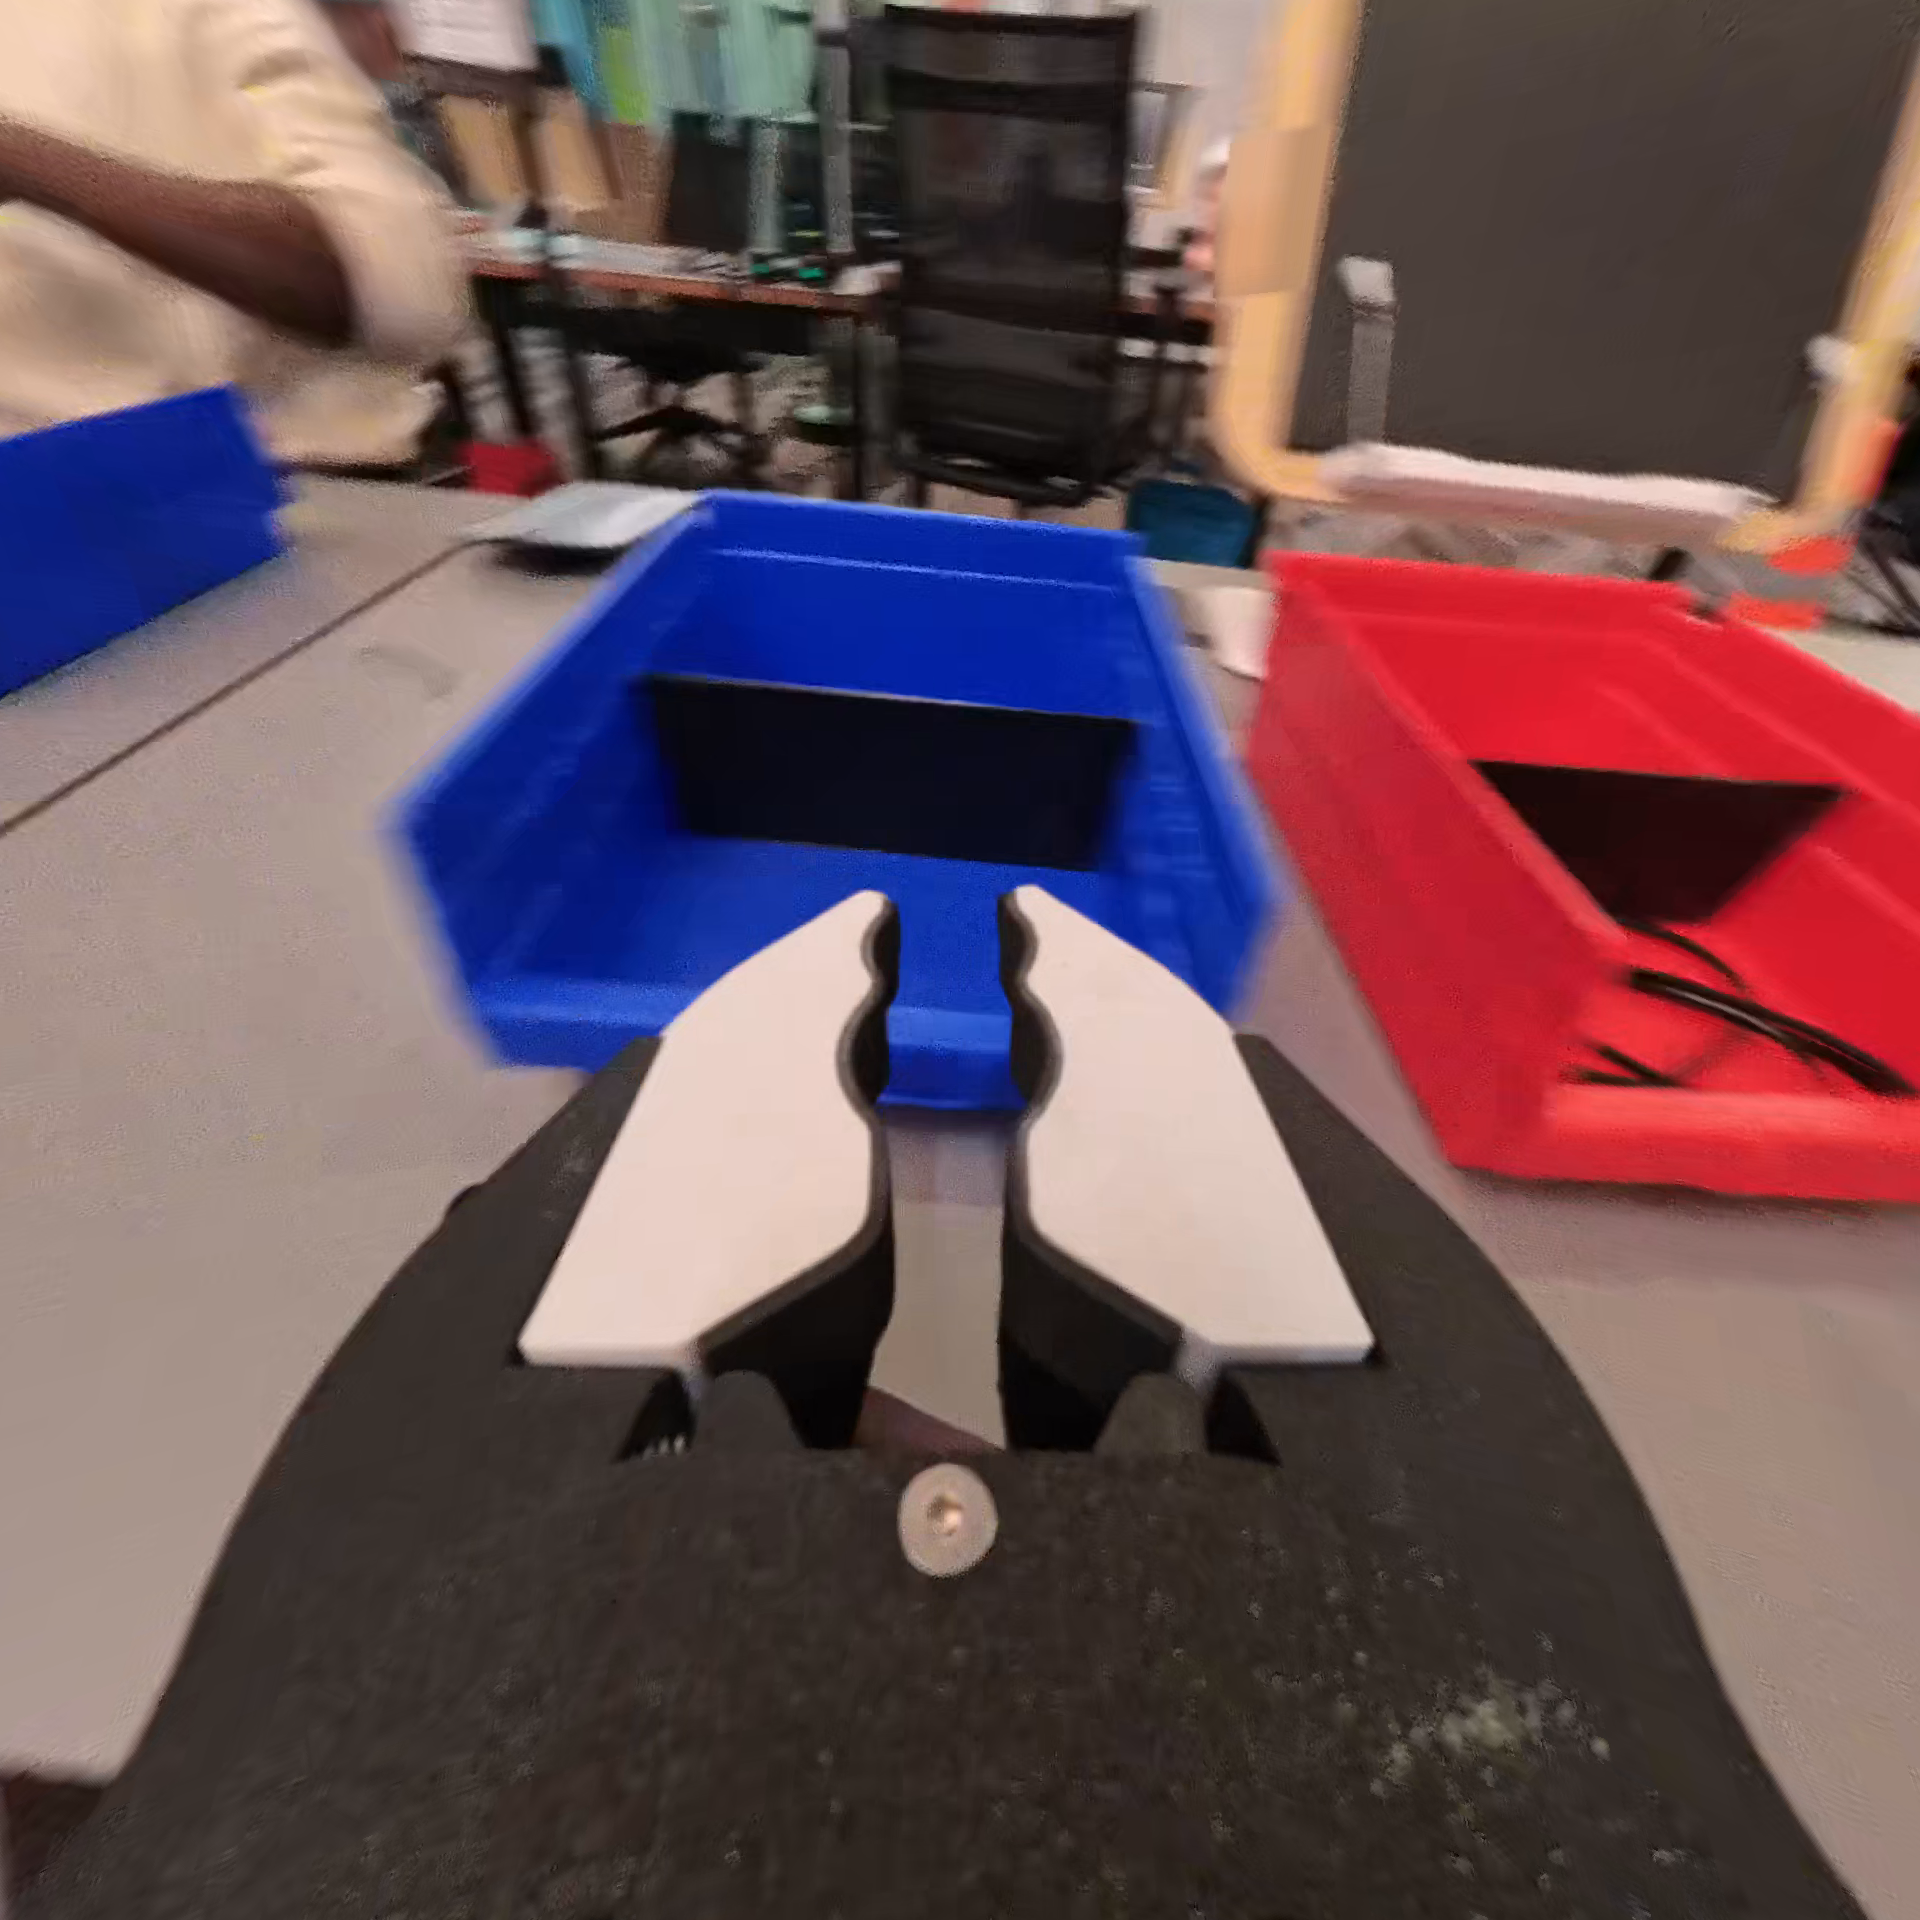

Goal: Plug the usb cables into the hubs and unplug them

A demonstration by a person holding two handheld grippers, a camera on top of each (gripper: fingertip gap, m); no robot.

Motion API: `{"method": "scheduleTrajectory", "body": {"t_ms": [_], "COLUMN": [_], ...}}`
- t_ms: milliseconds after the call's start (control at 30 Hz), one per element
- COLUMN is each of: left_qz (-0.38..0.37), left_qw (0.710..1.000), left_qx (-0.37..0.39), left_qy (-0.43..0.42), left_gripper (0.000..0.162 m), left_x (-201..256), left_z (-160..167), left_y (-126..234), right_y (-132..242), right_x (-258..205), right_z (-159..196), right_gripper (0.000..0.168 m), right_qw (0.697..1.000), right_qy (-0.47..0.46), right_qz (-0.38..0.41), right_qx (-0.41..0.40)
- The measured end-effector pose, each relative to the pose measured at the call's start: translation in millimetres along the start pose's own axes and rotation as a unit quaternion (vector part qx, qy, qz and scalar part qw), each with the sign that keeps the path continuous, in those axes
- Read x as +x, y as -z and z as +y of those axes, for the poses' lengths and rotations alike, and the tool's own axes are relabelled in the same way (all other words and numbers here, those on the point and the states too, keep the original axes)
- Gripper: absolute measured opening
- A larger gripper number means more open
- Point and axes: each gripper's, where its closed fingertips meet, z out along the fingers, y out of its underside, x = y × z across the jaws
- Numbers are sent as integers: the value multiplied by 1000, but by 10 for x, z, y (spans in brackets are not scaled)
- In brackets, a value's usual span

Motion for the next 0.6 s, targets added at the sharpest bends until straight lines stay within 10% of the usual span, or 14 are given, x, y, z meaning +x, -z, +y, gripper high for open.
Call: {"method": "scheduleTrajectory", "body": {"t_ms": [33,200,300,367,600], "left_qz": [-17,-3,20,63,5], "left_qw": [1000,995,995,992,985], "left_qx": [-8,-97,-97,-106,-169], "left_qy": [5,8,1,-16,-18], "left_gripper": [22,48,39,5,3], "left_x": [-333,-1152,-1201,-1080,-927], "left_z": [38,278,305,371,541], "left_y": [-31,-481,-759,-826,-202], "right_y": [35,159,258,250,-523], "right_x": [-8,-266,-693,-1300,-2456], "right_z": [-27,-77,-55,32,243], "right_gripper": [34,34,29,28,46], "right_qw": [1000,993,983,984,985], "right_qy": [3,114,175,173,118], "right_qz": [1,30,42,-30,-105], "right_qx": [7,27,20,15,-67]}}
